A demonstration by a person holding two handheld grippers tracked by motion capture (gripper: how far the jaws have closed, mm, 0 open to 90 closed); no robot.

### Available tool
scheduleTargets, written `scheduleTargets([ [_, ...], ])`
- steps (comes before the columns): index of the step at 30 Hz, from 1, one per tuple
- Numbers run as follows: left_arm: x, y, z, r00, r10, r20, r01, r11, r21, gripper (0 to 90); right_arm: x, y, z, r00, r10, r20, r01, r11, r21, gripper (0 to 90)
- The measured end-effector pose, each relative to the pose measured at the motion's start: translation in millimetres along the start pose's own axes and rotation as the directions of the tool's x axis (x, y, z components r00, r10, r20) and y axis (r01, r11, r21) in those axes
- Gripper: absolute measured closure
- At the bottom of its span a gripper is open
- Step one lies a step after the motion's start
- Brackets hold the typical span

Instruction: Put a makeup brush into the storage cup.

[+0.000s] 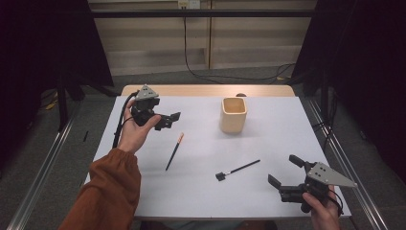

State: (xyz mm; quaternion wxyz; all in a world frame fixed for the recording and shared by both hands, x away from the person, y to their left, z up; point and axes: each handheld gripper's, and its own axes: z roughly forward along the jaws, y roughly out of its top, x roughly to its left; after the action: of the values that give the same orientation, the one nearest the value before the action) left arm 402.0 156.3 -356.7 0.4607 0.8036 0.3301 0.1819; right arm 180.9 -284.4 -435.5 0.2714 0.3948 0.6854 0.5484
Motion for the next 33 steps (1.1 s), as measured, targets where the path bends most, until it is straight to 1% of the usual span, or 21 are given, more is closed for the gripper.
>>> scheduleTargets([
  [2,0.3,0.7,1.0,0.9999,-0.004,-0.012,0.004,0.9998,0.022,3.8,0.0,-0.1,0.0,1.0000,0.002,0.000,-0.002,1.000,0.000,0.0],
  [3,1.1,1.2,1.3,0.9999,0.003,-0.013,-0.002,0.9991,0.043,3.7,0.0,-0.1,0.0,1.0000,0.002,0.000,-0.002,1.000,0.000,0.0],
  [6,1.2,1.8,4.3,0.9998,-0.010,-0.019,0.012,0.9954,0.095,2.8,-0.1,0.1,-0.1,1.0000,0.002,-0.004,-0.002,1.000,-0.001,0.0],
  [8,1.4,2.2,5.5,0.9998,-0.015,-0.011,0.016,0.9902,0.139,3.8,-0.3,0.0,0.1,1.0000,0.001,-0.002,-0.001,1.000,0.001,0.0],
  [9,1.0,1.7,6.4,0.9998,-0.015,-0.012,0.017,0.9885,0.150,4.3,-0.5,-0.1,0.3,1.0000,0.001,-0.002,-0.001,1.000,0.002,0.0],
  [11,0.3,1.2,7.3,0.9998,-0.004,-0.020,0.007,0.9844,0.176,4.5,-0.4,-0.2,0.3,1.0000,0.001,-0.001,-0.001,1.000,0.003,0.0],
  [12,0.9,0.8,8.0,0.9999,-0.010,-0.014,0.012,0.9824,0.186,4.6,-0.4,-0.2,0.3,1.0000,-0.001,-0.002,0.001,1.000,0.005,0.0],
  [13,1.9,0.1,9.2,0.9997,-0.025,-0.006,0.026,0.9809,0.193,4.7,-0.2,-0.2,0.4,1.0000,0.001,-0.003,-0.001,1.000,0.005,0.0],
  [16,4.5,-3.2,13.9,0.9993,-0.036,0.010,0.033,0.9674,0.251,4.8,-0.1,-0.4,0.7,1.0000,0.002,-0.003,-0.002,1.000,0.008,0.0],
  [19,4.0,-6.2,20.5,0.9987,-0.040,0.031,0.028,0.9465,0.322,4.9,0.2,-0.7,1.2,1.0000,0.003,-0.004,-0.003,1.000,0.011,0.0],
  [22,0.9,-7.4,25.3,0.9990,-0.035,0.027,0.023,0.9309,0.365,5.9,-0.1,-0.9,1.3,1.0000,-0.001,-0.005,0.001,1.000,0.014,0.0],
  [23,0.3,-7.9,27.1,0.9987,-0.039,0.034,0.023,0.9228,0.385,5.8,-0.1,-1.0,1.3,1.0000,-0.002,-0.004,0.002,1.000,0.014,0.0],
  [24,0.6,-8.4,29.0,0.9975,-0.047,0.052,0.022,0.9121,0.409,6.6,-0.2,-1.0,1.2,1.0000,-0.001,-0.004,0.001,1.000,0.014,0.0],
  [25,0.8,-9.4,31.0,0.9965,-0.060,0.057,0.030,0.9010,0.433,8.1,-0.3,-1.0,1.2,1.0000,-0.001,-0.004,0.001,1.000,0.014,0.0],
  [26,1.3,-10.4,32.9,0.9963,-0.064,0.058,0.030,0.8874,0.460,8.3,-0.2,-1.0,1.2,1.0000,-0.001,-0.004,0.001,1.000,0.014,0.0],
  [27,1.3,-11.6,34.6,0.9966,-0.063,0.053,0.031,0.8800,0.474,8.2,0.0,-0.9,1.1,1.0000,-0.002,-0.006,0.002,1.000,0.013,0.0],
  [28,1.2,-12.8,36.2,0.9970,-0.061,0.047,0.031,0.8707,0.491,8.3,0.2,-0.7,1.0,1.0000,-0.002,-0.006,0.002,1.000,0.010,0.0],
  [29,1.5,-14.1,38.2,0.9967,-0.066,0.046,0.033,0.8568,0.515,8.3,0.2,-0.6,0.8,1.0000,-0.001,-0.005,0.001,1.000,0.010,0.0],
  [31,0.2,-15.9,41.0,0.9968,-0.071,0.038,0.039,0.8406,0.540,8.3,0.0,-0.8,1.0,1.0000,0.001,-0.004,-0.001,1.000,0.010,0.0],
  [32,-0.4,-16.1,42.0,0.9966,-0.067,0.047,0.030,0.8317,0.554,8.6,-0.4,-0.9,0.9,1.0000,-0.004,-0.004,0.004,1.000,0.012,0.0],
  [33,-2.0,-16.4,42.5,0.9964,-0.067,0.052,0.027,0.8289,0.559,10.0,-0.3,-0.9,1.0,1.0000,-0.003,-0.003,0.003,1.000,0.011,0.0],
])
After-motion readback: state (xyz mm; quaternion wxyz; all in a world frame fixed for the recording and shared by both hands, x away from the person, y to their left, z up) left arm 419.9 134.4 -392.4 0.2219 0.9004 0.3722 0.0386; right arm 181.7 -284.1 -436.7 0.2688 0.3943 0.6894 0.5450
